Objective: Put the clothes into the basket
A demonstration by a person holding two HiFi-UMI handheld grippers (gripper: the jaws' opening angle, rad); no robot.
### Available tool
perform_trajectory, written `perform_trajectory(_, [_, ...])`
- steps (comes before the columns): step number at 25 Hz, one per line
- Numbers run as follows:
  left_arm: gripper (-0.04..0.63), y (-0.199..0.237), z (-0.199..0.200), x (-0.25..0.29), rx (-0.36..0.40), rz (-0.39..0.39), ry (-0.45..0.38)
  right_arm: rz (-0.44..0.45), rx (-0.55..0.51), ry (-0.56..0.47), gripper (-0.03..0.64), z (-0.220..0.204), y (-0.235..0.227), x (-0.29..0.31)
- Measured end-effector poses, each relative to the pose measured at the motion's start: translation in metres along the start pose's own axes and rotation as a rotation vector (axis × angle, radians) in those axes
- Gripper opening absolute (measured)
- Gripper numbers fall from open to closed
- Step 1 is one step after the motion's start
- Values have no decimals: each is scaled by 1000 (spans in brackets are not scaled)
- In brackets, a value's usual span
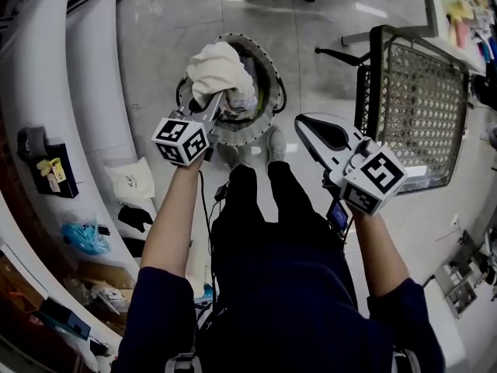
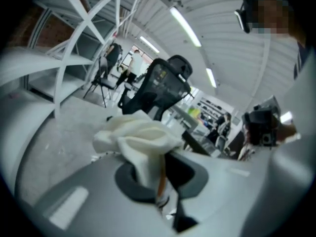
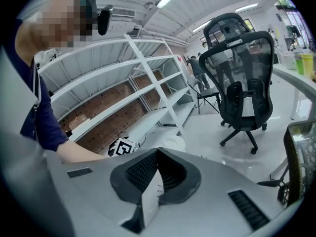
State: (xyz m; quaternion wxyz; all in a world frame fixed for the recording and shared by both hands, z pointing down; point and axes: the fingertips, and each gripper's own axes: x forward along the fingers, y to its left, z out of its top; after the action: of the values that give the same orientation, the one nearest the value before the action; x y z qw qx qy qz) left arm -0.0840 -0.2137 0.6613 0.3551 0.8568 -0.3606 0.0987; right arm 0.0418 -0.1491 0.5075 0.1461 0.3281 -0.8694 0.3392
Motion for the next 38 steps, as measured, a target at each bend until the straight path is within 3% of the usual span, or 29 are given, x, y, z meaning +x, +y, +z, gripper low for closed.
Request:
perform_trajectory(5, [29, 31, -58, 27, -25, 21, 92, -9, 22, 42, 8, -23, -11, 5])
perform_trajectory(17, [31, 79, -154, 79, -31, 56, 281, -12, 70, 110, 8, -78, -33, 19])
perform_trajectory(21, [139, 84, -180, 88, -50, 41, 345, -20, 103, 130, 8, -87, -37, 23])
perform_trajectory(25, [219, 83, -182, 89, -46, 47, 358, -16, 93, 121, 8, -89, -41, 26])
perform_trajectory(30, [224, 76, -162, 73, -38, 56, 331, 9, 78, 110, 8, -79, -34, 34])
perform_trajectory(38, [221, 40, -93, 37, 21, 53, 245, 50, 40, 48, 8, -38, -15, 40])
